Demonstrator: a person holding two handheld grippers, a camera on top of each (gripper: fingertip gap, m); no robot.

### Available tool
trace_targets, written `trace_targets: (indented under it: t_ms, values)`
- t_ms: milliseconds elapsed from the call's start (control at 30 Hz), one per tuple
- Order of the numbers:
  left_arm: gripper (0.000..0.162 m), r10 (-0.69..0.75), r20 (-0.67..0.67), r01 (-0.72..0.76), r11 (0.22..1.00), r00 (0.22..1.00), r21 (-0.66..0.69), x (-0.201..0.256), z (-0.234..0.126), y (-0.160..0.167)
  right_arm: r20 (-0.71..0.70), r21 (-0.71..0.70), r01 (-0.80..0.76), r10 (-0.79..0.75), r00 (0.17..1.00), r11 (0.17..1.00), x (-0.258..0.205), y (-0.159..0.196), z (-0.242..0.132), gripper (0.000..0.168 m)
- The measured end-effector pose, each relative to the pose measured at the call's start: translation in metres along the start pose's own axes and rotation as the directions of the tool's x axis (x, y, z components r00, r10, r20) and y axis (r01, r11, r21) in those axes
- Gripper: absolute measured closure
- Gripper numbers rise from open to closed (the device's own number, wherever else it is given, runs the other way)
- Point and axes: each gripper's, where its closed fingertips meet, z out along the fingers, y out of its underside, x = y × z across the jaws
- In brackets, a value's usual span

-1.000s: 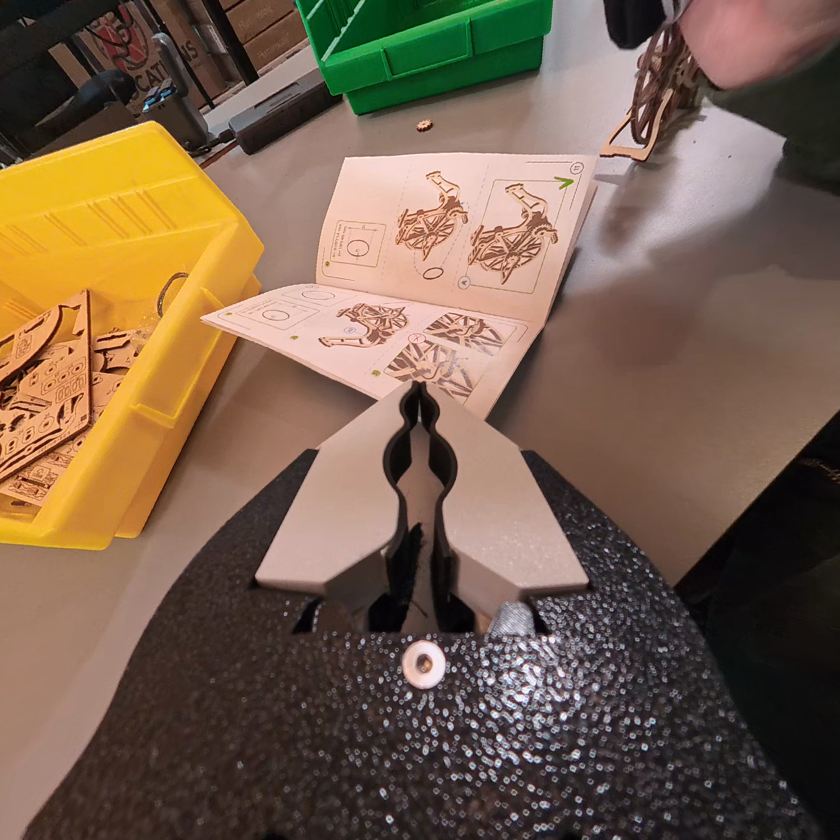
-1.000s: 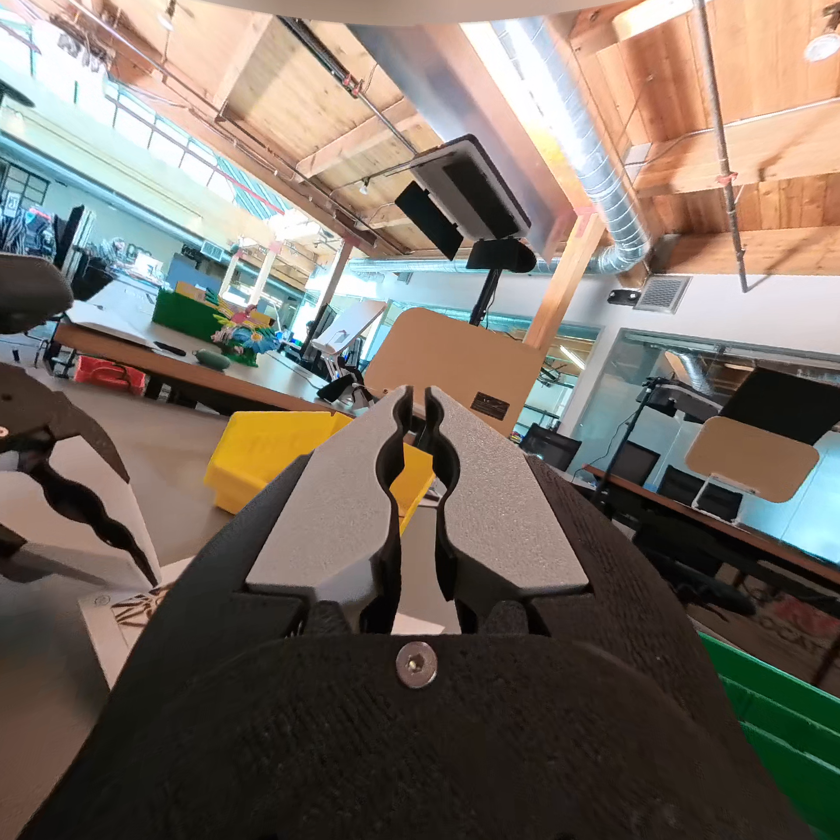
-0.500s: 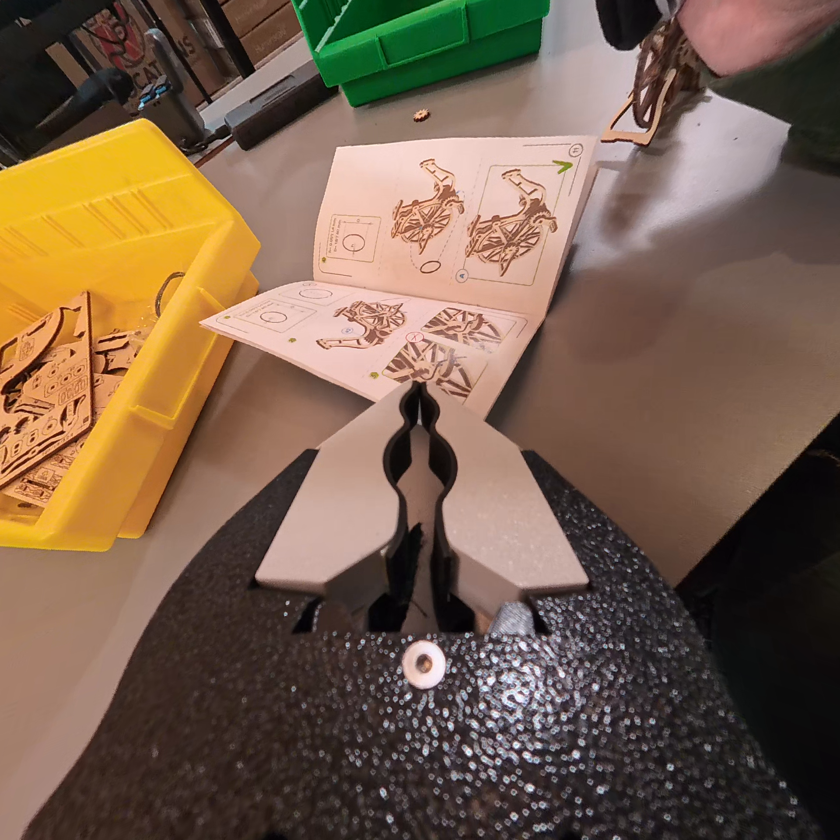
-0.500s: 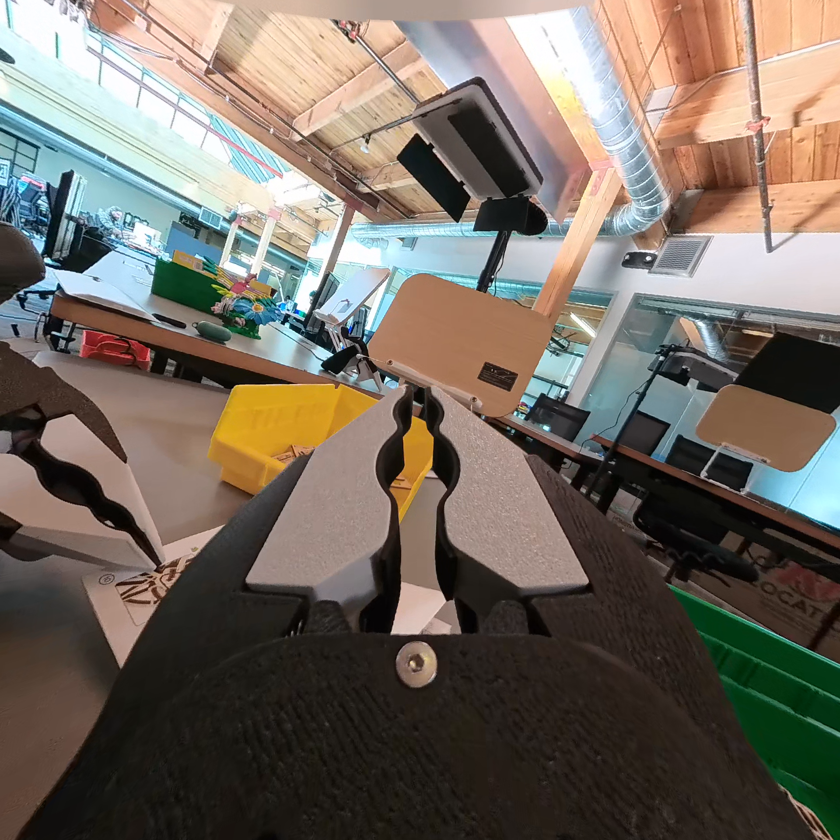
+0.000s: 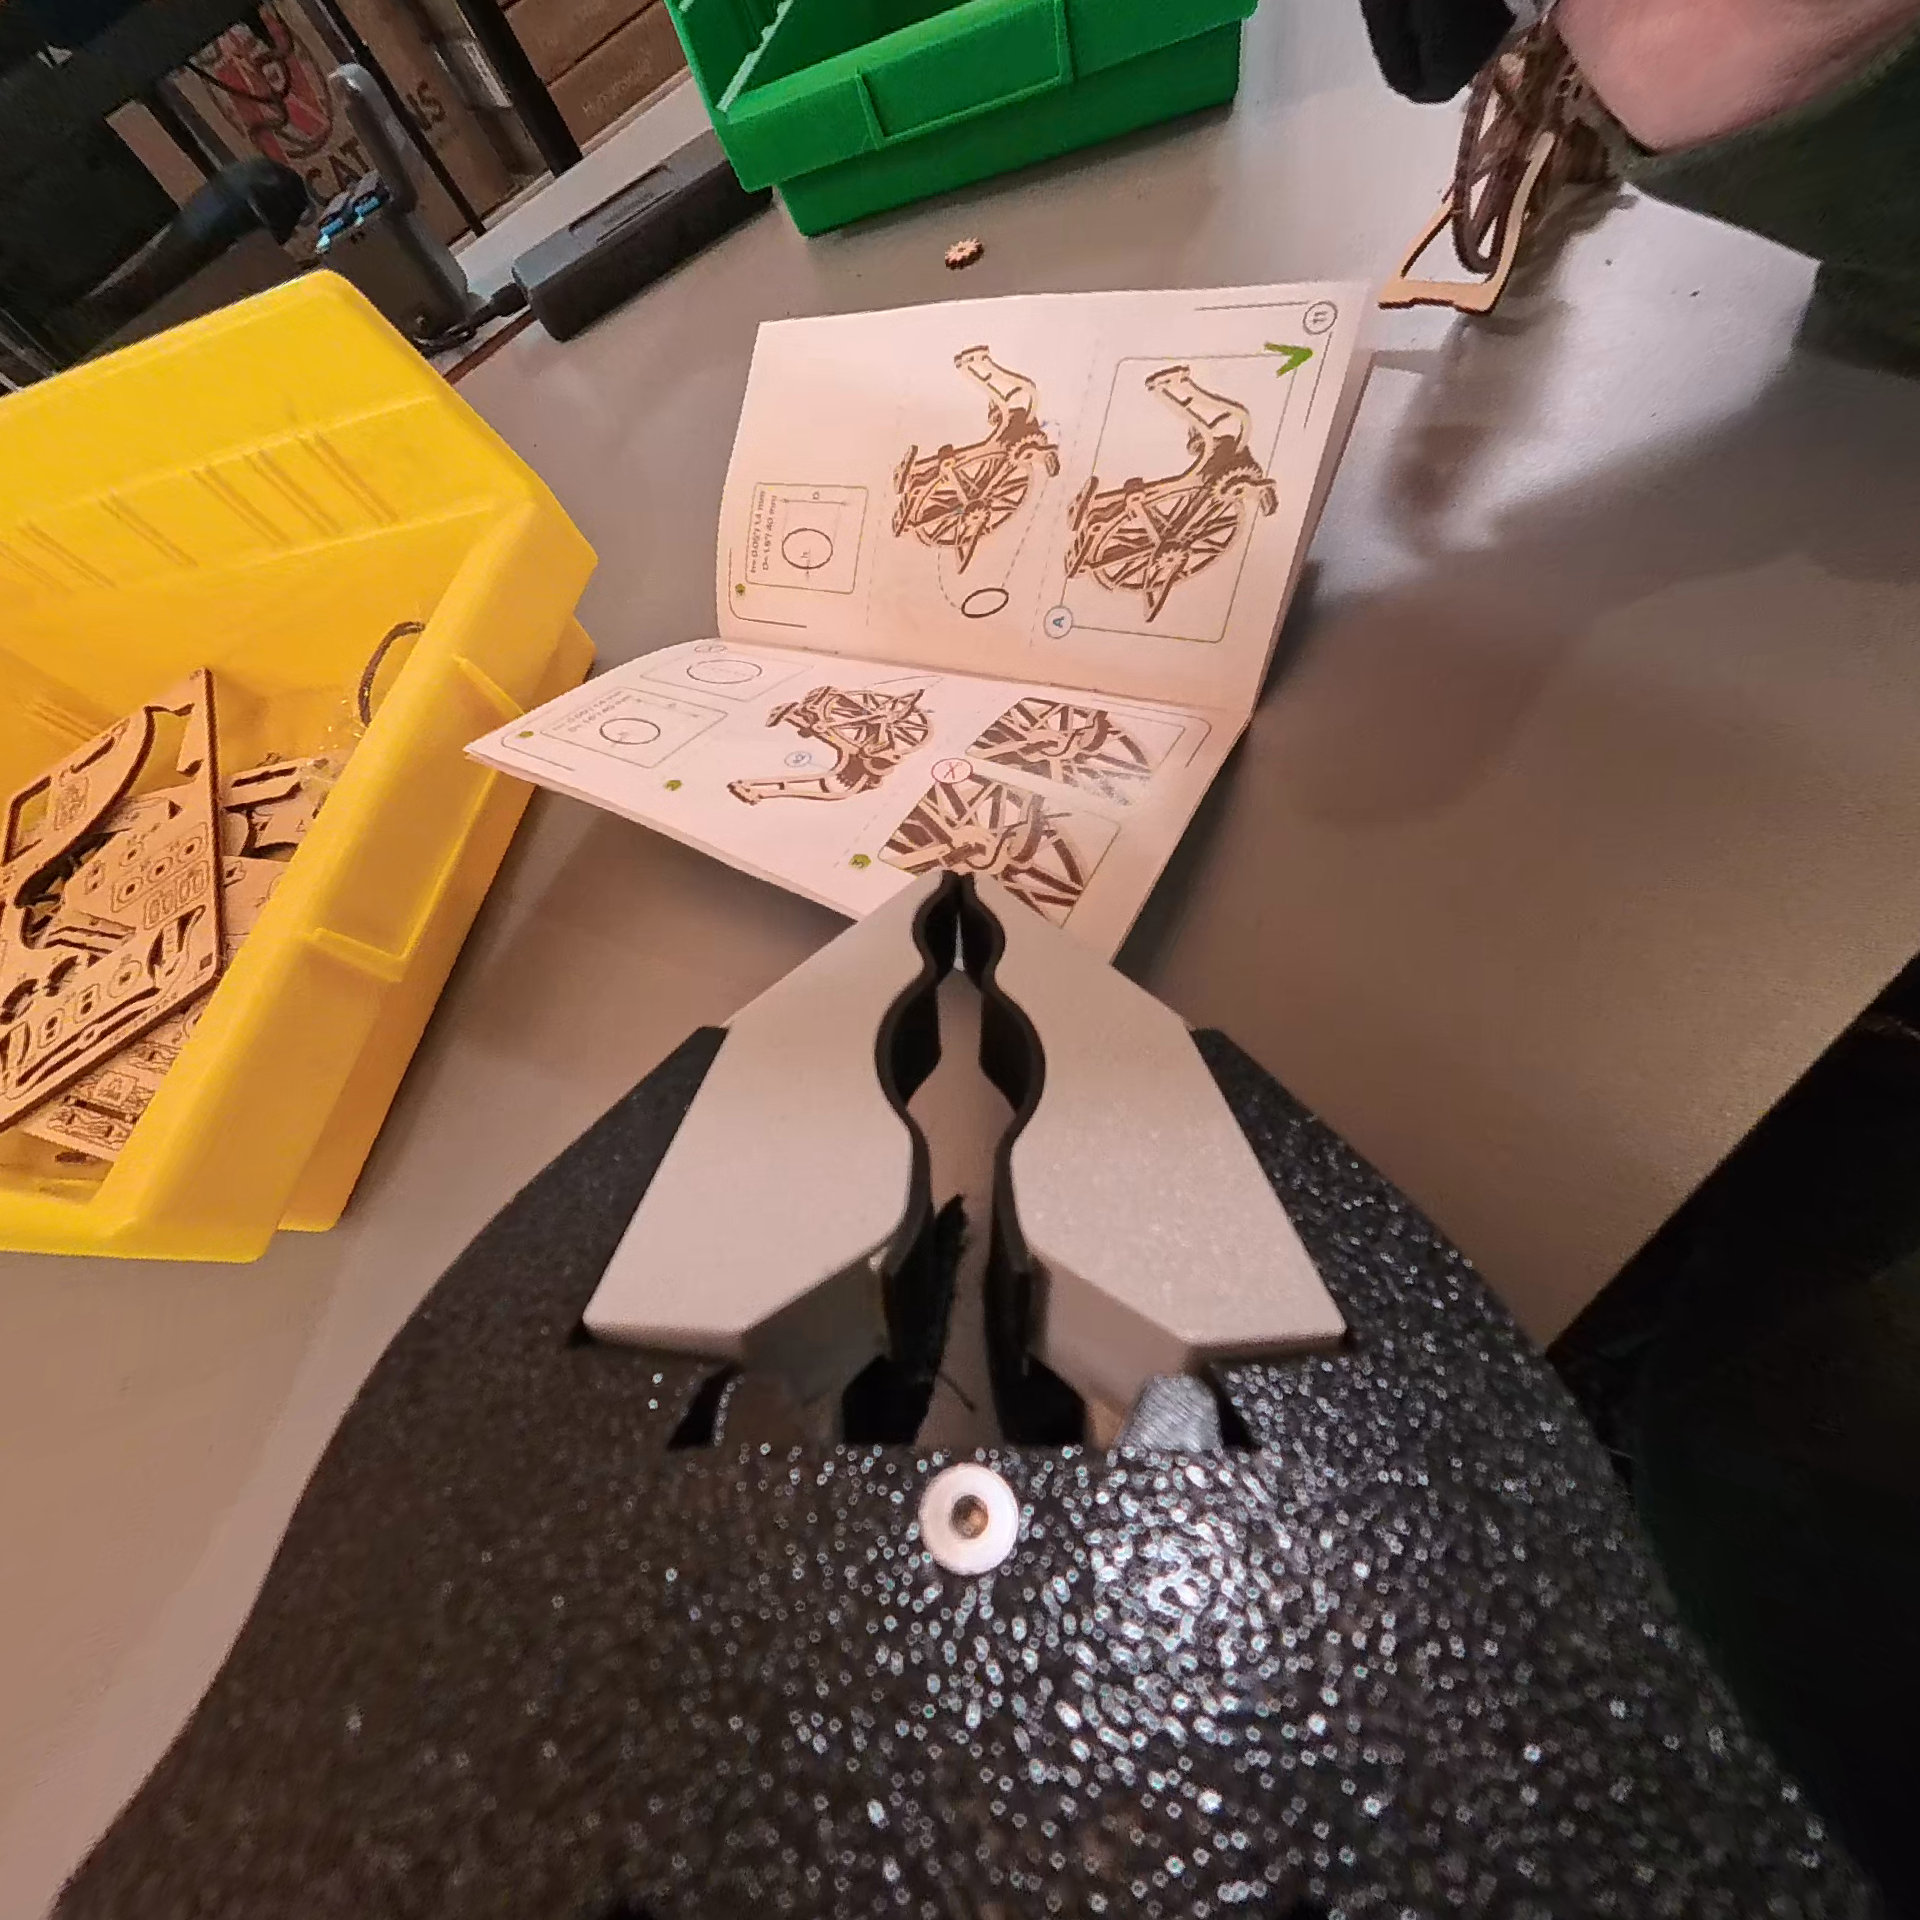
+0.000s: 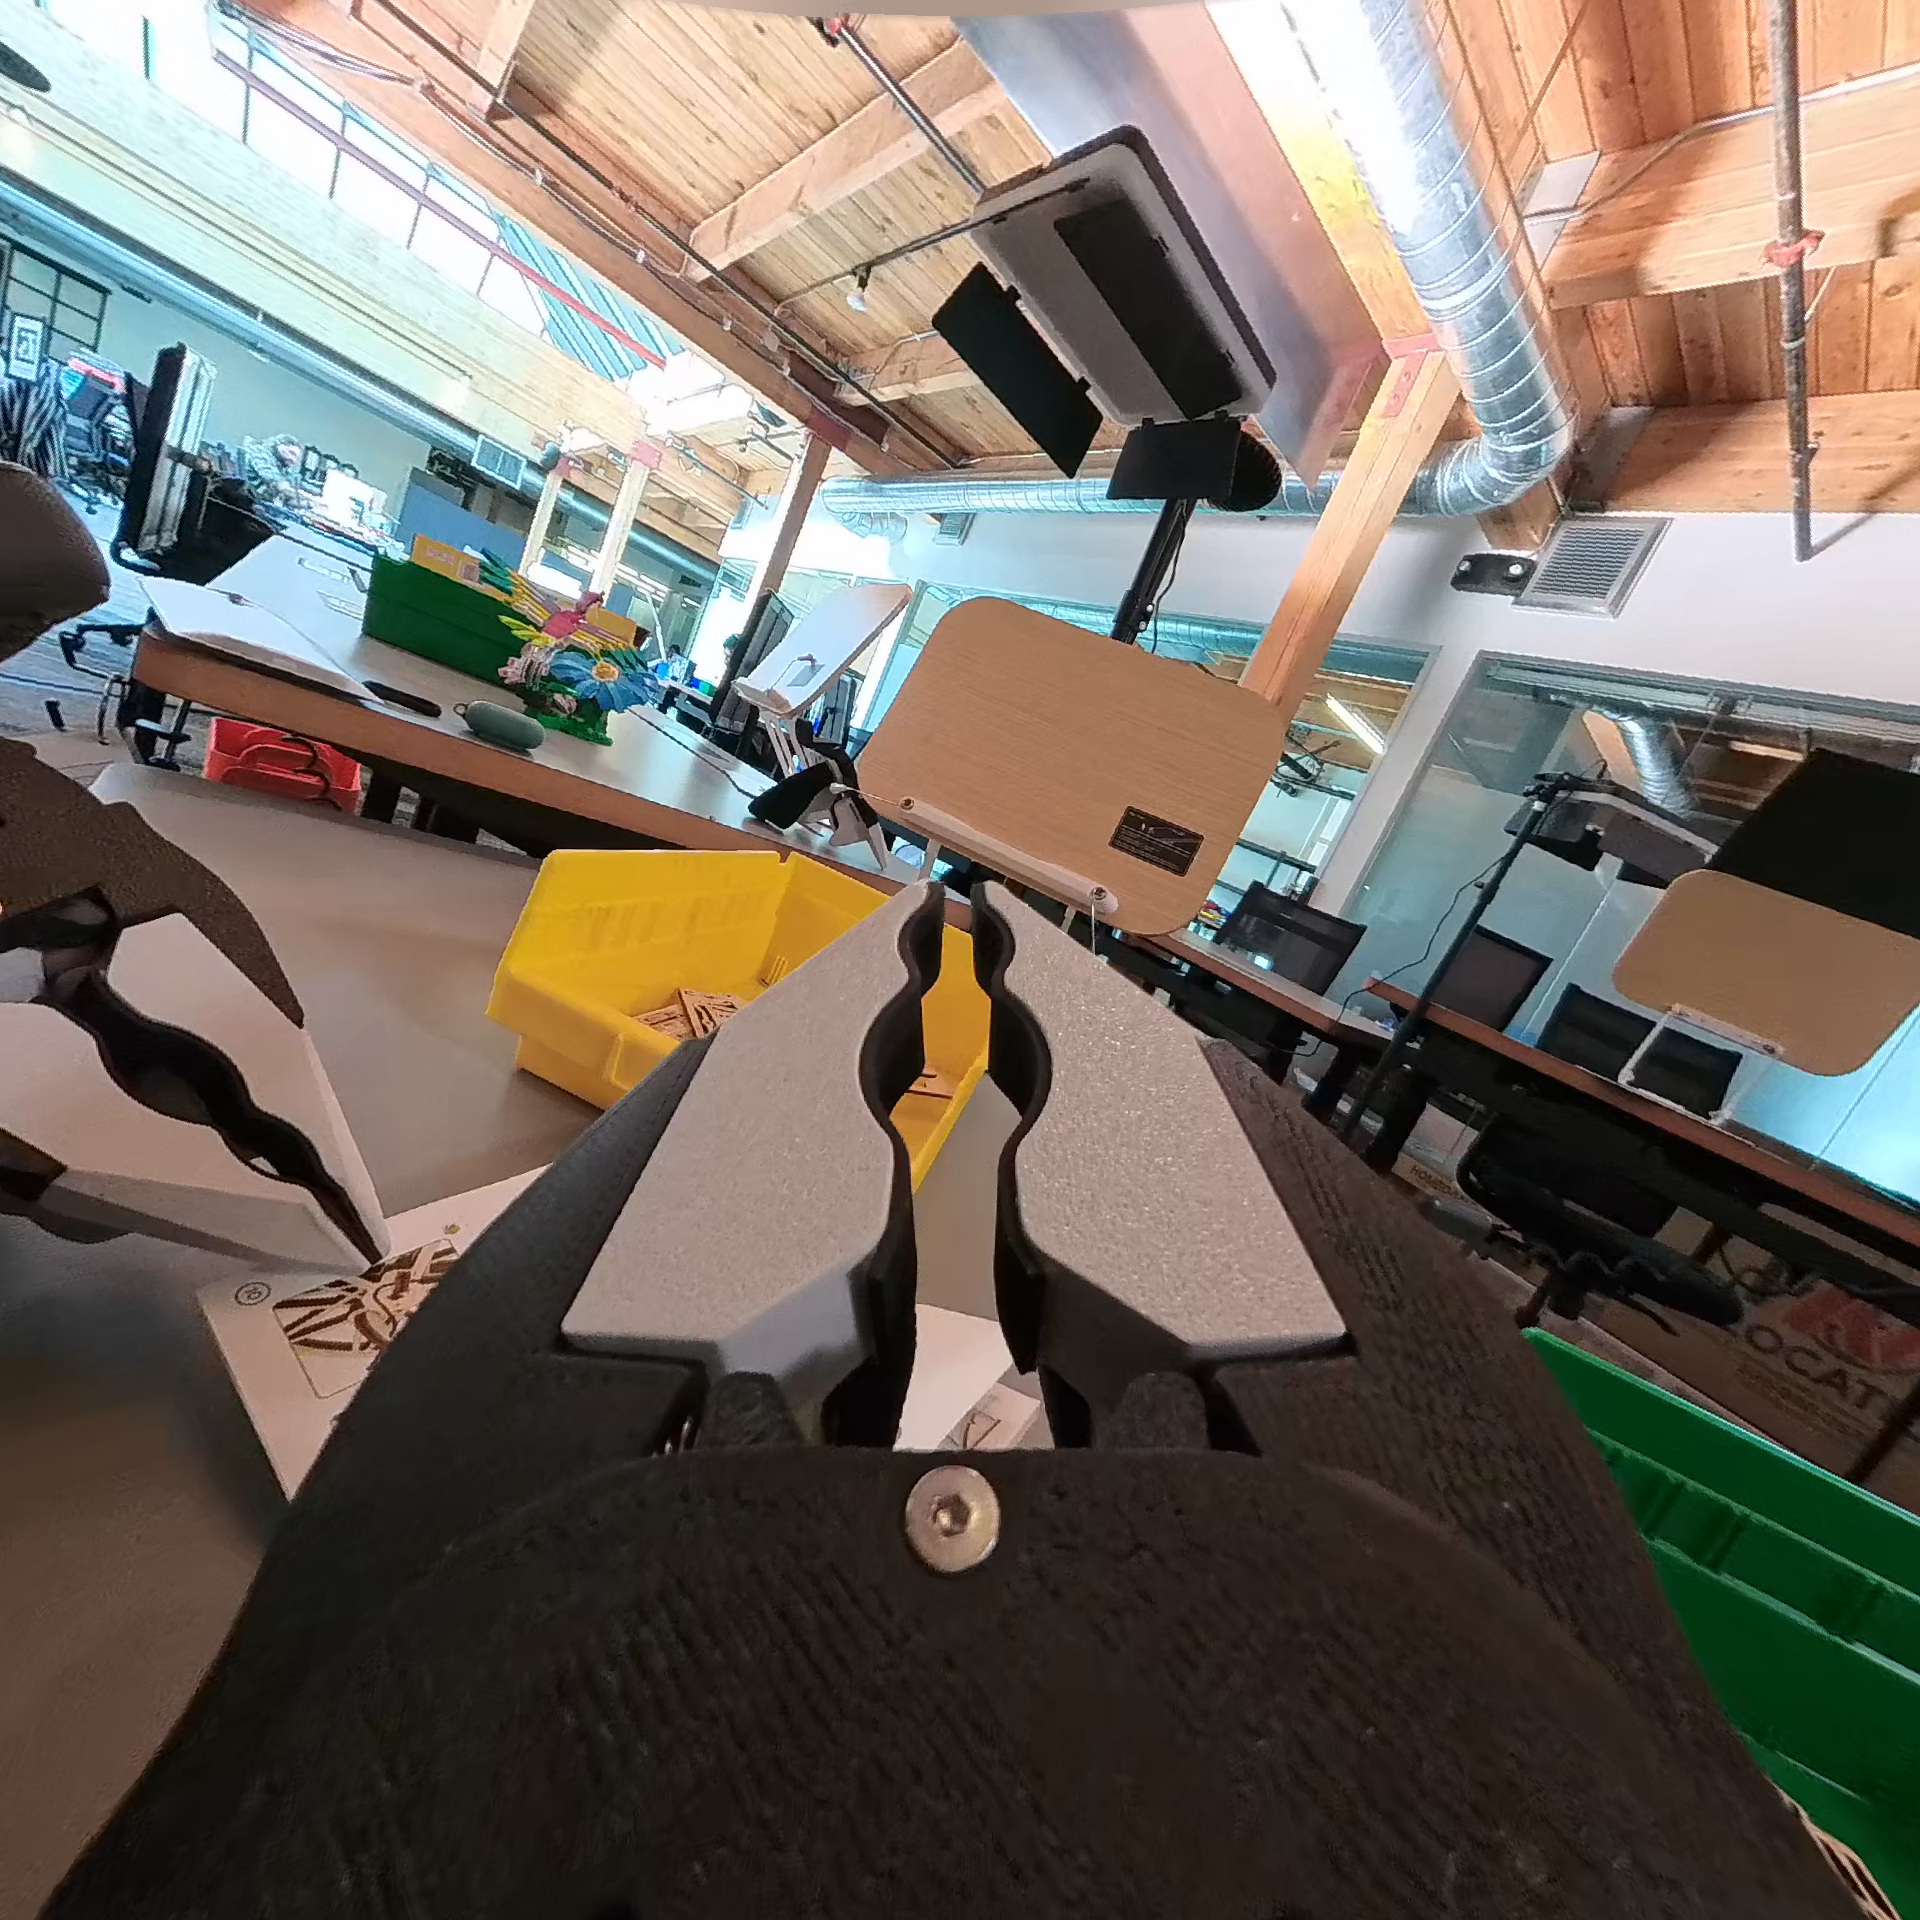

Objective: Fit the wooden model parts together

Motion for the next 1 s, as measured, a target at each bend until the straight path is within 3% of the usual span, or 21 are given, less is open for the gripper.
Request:
trace_targets:
  t_ms: [1000]
  values:
    - [0.162,0.000,-0.001,0.000,1.000,1.000,0.002,-0.0001,-0.0005,0.0005,0.038,-0.020,-0.002,0.003,0.999,1.000,-0.0077,0.0041,0.0026,0.165]
